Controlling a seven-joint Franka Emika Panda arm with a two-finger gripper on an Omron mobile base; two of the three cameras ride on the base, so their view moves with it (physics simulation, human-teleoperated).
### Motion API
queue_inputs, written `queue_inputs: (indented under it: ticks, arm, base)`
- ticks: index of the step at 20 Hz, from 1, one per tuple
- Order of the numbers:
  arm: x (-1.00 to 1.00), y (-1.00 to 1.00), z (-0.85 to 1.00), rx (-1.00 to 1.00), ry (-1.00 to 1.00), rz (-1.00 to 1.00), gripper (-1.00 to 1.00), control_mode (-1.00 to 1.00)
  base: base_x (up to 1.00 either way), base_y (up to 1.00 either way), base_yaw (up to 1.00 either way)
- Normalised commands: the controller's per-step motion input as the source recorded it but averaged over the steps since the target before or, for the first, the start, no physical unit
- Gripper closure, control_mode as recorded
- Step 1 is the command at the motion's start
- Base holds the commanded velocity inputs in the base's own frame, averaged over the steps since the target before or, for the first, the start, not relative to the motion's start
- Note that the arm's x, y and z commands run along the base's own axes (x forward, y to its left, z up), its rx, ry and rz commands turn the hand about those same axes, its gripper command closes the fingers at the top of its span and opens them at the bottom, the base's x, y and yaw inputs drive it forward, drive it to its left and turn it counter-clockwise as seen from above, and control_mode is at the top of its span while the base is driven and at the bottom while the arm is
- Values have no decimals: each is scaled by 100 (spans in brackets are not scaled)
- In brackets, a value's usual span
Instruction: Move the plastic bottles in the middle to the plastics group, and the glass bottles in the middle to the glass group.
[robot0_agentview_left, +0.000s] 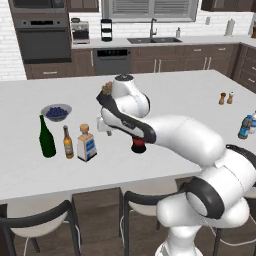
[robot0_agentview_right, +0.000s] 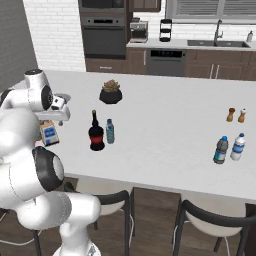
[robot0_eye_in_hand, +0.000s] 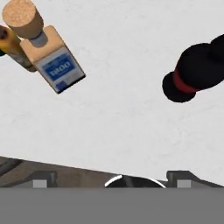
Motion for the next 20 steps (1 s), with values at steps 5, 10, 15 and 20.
queue_inputs:
  ticks: [5, 10, 15, 20]
  arm:
    - [-6, -87, 25, 5, 0, -18, -100, -100]
    - [0, -61, 17, 2, 0, -10, -100, -100]
    - [-6, -26, -1, -1, -2, 0, -100, -100]
    - [1, -28, 0, 0, -17, 0, -100, -100]
  base:
    - [0, 0, 0]
    - [0, 0, 0]
    - [0, 0, 0]
    - [0, 0, 0]
